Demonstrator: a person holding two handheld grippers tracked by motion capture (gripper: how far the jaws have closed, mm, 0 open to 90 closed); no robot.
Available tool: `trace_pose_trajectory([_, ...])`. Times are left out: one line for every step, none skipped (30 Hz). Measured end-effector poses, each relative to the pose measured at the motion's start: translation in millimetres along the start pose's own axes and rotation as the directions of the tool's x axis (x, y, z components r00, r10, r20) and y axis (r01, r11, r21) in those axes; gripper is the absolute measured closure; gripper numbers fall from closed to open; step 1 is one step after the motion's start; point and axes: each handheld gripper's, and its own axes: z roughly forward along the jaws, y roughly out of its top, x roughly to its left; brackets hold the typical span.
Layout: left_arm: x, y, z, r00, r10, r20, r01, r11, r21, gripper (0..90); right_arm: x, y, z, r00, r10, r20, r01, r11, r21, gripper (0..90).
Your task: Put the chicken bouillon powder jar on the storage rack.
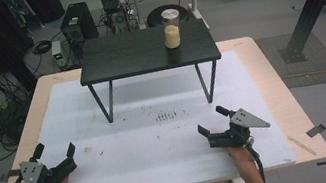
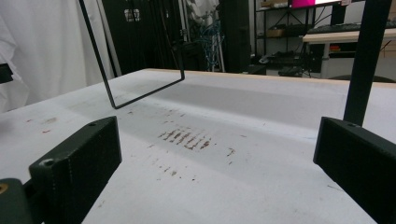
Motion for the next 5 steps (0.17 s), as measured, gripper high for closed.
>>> trace_pose_trajectory([0.0, 0.0, 0.0, 1.0000, 0.001, 0.000, -0.001, 1.0000, 0.000, 2.2, 0.0, -0.2, -0.2, 1.0000, 0.000, 0.001, 0.000, 1.000, -0.003, 0.6])
trace_pose_trajectory([0.0, 0.0, 0.0, 1.0000, 0.000, 0.000, 0.000, 1.0000, 0.000, 2.2, 0.1, -0.4, -0.8, 1.0000, 0.002, 0.005, -0.002, 1.000, -0.009, 0.6])
trace_pose_trajectory([0.0, 0.0, 0.0, 1.0000, 0.001, 0.000, -0.001, 1.0000, 0.000, 2.2, 0.1, -0.7, -1.5, 1.0000, 0.003, 0.008, -0.003, 1.000, -0.015, 0.6])
trace_pose_trajectory([0.0, 0.0, -0.1, 1.0000, 0.001, 0.000, -0.001, 1.0000, 0.000, 2.2, 0.2, -1.0, -2.0, 0.9999, 0.003, 0.010, -0.003, 1.000, -0.022, 0.5])
trace_pose_trajectory([0.0, 0.0, -0.1, 1.0000, 0.001, 0.000, -0.001, 1.0000, -0.001, 2.2, 0.2, -1.3, -2.5, 0.9999, 0.003, 0.012, -0.003, 1.000, -0.028, 0.4])
